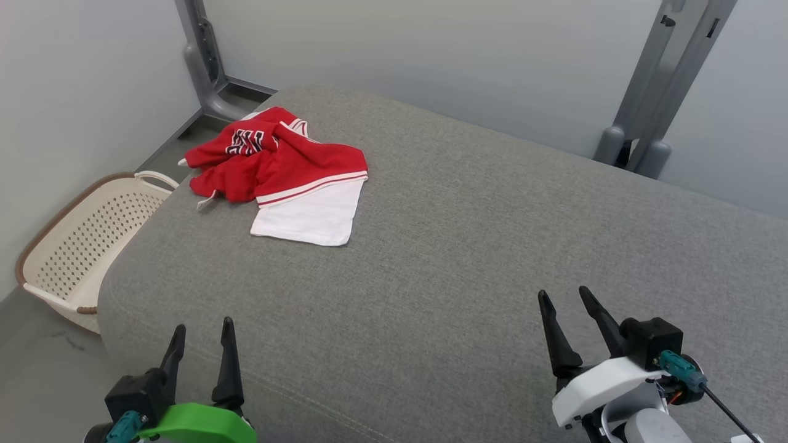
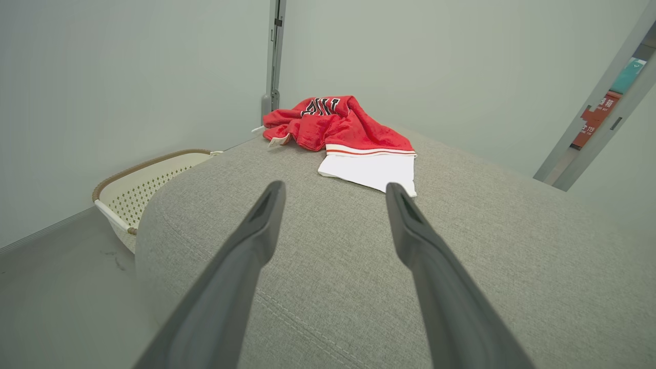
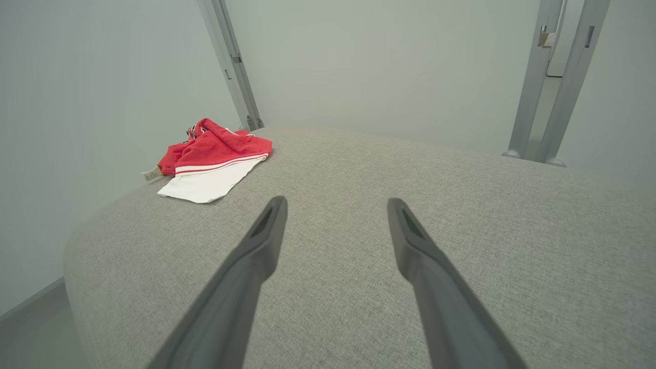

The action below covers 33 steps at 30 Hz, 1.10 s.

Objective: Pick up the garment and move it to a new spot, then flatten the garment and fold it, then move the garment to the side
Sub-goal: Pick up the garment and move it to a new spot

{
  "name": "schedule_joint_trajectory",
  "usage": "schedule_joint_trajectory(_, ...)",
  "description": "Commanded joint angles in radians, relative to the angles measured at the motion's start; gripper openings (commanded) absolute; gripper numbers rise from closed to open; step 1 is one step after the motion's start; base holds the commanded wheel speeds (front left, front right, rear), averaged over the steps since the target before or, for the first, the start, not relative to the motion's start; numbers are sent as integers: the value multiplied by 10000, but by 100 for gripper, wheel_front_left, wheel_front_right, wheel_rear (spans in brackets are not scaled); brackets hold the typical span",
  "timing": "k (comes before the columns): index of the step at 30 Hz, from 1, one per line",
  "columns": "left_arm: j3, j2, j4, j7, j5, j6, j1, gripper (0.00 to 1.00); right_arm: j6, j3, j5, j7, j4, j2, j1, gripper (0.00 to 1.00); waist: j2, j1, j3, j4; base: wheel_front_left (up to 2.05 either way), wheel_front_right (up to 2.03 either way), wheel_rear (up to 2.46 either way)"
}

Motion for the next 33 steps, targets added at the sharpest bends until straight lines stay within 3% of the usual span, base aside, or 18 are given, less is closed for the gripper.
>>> schedule_joint_trajectory(1,74,71,-62,-42,-156,43,115,100,-15,-20,-58,-66,-14,-39,-120,100,0,0,76,-109,0,0,0)
schedule_joint_trajectory(9,693,560,-510,52,-497,-104,-764,100,-15,-122,-437,217,-471,-39,-312,100,0,0,611,-733,0,0,0)
schedule_joint_trajectory(20,1979,2762,-752,1289,-743,-445,-4748,100,-15,-325,-1926,1206,-2430,-44,-1641,100,0,0,3115,-2358,0,0,0)
schedule_joint_trajectory(27,2247,3679,1102,2300,-978,-638,-7233,100,-15,-355,-2461,1803,-3737,-39,-2537,100,0,0,4948,-3227,0,0,0)
schedule_joint_trajectory(33,2019,3575,3278,2723,-1172,-859,-8506,100,-15,-405,-2695,2095,-4520,-38,-2718,100,0,0,6098,-3705,0,0,0)
